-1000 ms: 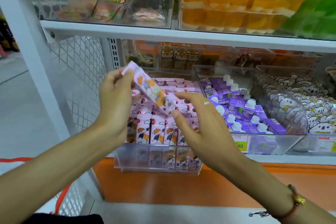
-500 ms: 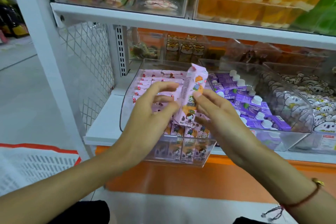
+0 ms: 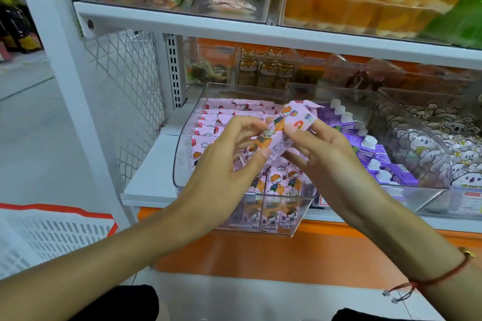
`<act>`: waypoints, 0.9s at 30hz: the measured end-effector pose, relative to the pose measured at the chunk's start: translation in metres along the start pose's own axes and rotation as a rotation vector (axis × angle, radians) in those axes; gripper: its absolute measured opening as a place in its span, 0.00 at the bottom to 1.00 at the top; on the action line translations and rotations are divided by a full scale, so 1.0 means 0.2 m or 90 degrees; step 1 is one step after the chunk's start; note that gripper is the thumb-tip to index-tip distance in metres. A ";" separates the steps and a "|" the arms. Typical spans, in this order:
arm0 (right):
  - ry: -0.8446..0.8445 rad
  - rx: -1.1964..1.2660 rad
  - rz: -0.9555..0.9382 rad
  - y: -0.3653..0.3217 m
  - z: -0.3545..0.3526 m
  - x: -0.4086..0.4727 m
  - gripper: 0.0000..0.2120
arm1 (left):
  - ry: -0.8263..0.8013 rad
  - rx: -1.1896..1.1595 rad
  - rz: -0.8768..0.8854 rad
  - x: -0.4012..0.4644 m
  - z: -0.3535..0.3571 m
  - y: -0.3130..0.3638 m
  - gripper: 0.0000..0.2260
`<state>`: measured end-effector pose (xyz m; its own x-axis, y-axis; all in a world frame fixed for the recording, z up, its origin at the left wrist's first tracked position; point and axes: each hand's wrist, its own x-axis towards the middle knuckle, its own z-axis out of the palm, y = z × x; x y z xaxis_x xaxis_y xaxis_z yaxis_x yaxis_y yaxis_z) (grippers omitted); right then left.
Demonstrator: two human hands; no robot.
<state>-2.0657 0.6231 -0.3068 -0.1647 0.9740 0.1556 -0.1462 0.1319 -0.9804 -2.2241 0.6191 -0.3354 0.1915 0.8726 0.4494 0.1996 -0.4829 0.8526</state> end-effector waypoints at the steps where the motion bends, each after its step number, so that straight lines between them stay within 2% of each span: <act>1: 0.020 -0.022 -0.019 0.01 0.01 0.00 0.10 | 0.007 0.041 0.015 0.00 0.00 -0.01 0.11; 5: 0.101 -0.071 -0.093 0.03 0.03 -0.02 0.10 | 0.043 0.141 0.063 0.01 -0.01 -0.01 0.16; 11: 0.049 -0.076 -0.038 0.00 0.00 -0.01 0.12 | 0.026 0.062 -0.006 0.05 -0.05 0.01 0.15; 13: 0.059 -0.085 -0.029 -0.02 -0.01 0.00 0.11 | -0.007 -0.026 -0.075 0.06 -0.06 0.03 0.14; 17: 0.098 -0.061 0.029 -0.01 -0.02 0.01 0.10 | -0.112 -0.284 -0.318 0.07 -0.07 0.07 0.11; 20: 0.100 -0.032 0.090 0.00 -0.02 0.02 0.10 | -0.136 -0.405 -0.444 0.08 -0.09 0.07 0.10; 23: 0.091 -0.023 0.106 0.00 -0.02 0.01 0.14 | -0.154 -0.429 -0.477 0.09 -0.10 0.06 0.08; 27: 0.074 -0.062 0.074 0.01 -0.01 0.01 0.16 | -0.184 -0.417 -0.459 0.09 -0.11 0.04 0.09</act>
<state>-2.0648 0.6264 -0.3087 -0.0596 0.9977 0.0312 -0.0361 0.0291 -0.9989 -2.2407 0.6324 -0.3142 0.4760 0.8469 -0.2368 -0.1905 0.3622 0.9124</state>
